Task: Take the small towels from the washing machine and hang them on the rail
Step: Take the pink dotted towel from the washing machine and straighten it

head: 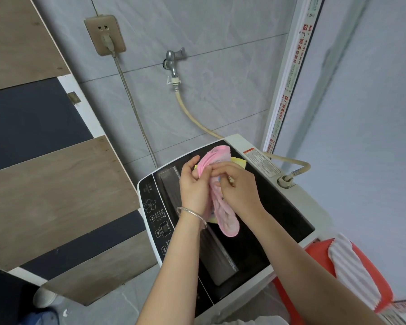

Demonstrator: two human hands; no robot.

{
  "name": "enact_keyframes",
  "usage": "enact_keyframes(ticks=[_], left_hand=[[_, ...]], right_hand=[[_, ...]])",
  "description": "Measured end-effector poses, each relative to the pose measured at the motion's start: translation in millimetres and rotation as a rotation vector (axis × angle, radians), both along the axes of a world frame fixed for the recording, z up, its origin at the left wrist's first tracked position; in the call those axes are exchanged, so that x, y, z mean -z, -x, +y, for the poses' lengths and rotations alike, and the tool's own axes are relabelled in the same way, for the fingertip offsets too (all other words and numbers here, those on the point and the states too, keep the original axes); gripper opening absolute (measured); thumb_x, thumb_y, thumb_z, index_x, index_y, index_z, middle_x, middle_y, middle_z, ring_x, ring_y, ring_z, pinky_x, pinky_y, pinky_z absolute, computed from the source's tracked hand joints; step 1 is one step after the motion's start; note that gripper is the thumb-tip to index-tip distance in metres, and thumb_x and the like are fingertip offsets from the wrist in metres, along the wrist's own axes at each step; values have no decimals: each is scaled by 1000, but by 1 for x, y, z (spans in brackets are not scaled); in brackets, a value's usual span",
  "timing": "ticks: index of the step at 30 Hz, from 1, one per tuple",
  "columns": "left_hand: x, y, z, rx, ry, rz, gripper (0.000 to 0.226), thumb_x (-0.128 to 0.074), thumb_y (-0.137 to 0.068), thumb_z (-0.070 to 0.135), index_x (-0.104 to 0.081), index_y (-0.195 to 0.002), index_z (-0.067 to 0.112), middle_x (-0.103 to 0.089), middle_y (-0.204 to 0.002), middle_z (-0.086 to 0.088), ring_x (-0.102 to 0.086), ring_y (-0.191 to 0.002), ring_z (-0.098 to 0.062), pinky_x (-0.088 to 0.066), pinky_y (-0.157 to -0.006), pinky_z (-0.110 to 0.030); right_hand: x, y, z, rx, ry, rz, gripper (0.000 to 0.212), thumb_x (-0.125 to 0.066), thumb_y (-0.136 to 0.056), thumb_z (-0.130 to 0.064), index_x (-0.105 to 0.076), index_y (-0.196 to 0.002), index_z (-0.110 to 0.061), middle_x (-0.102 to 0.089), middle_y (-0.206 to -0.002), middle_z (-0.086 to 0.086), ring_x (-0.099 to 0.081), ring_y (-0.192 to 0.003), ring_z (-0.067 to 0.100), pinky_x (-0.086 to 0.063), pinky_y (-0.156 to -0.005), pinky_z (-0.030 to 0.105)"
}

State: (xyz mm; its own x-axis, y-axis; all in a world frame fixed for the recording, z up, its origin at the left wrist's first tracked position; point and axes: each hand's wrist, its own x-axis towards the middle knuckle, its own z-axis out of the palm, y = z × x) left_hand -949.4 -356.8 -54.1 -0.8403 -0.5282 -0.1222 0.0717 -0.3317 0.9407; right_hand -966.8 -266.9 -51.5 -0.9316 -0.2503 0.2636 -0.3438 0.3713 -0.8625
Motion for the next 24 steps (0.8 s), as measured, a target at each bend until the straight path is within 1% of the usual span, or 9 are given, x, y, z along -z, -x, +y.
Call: enact_keyframes(ticks=[2,3,5,8,11,14,17,21,24], left_hand=[[-2,0,-4,-5,8,-3,28,-51,-88,-1,-52,-113,12,-60,-80,-5,-56,-78,-20,-48,-79,-33],[-4,0,-6,0,8,1,26,-49,-89,-1,-53,-110,14,-60,-83,-4,-58,-78,-19,-49,-79,-33],[-10,-3,-9,27,-8,30,23,-47,-91,0,-52,-108,13,-62,-86,-1,-60,-73,-11,-51,-73,-27],[-16,-4,-16,72,-45,59,21,-46,-91,2,-53,-105,16,-62,-89,-3,-60,-75,-13,-50,-76,-31],[-18,-6,-21,95,-89,59,22,-48,-91,3,-52,-108,16,-60,-98,-10,-59,-89,-23,-46,-93,-47],[-15,-7,-22,90,-157,58,21,-49,-91,5,-52,-109,15,-59,-109,-15,-57,-101,-29,-43,-99,-51],[-8,-7,-25,88,-193,24,24,-54,-89,13,-52,-113,12,-59,-119,-18,-59,-104,-27,-46,-99,-49],[7,-13,-25,306,-137,-72,40,-64,-82,30,-55,-115,9,-71,-107,-8,-69,-96,-22,-58,-80,-35],[16,-20,-22,452,47,-197,36,-64,-83,25,-59,-115,8,-71,-107,-8,-71,-88,-17,-58,-72,-26]], right_hand=[[1,2,1,60,113,-53,15,-55,-85,-5,-60,-90,-19,-63,-100,-5,-61,-93,8,-53,-82,29],[2,4,2,101,128,-59,16,-59,-84,-9,-55,-94,-20,-59,-104,-4,-58,-95,9,-52,-82,30],[4,8,6,131,142,-127,34,-66,-80,-22,-49,-109,-22,-51,-115,-4,-53,-102,8,-48,-87,25],[3,14,11,21,301,-410,62,-65,-79,-38,-37,-131,-21,-49,-124,-6,-56,-109,12,-49,-90,32],[0,18,18,-168,384,-587,49,-62,-85,-28,-43,-128,-13,-62,-115,3,-65,-100,18,-53,-82,31],[-1,21,25,-259,363,-553,39,-64,-83,-25,-55,-115,-4,-69,-109,9,-68,-97,24,-54,-86,41],[-2,22,27,-194,359,-465,35,-67,-82,-23,-57,-111,-7,-70,-108,10,-69,-96,25,-53,-88,51],[-4,21,24,-105,374,-404,33,-70,-81,-23,-57,-108,-12,-70,-104,7,-70,-92,22,-56,-83,52],[-6,25,24,-28,402,-392,34,-70,-80,-23,-55,-109,-12,-69,-106,7,-69,-92,22,-56,-82,51]])
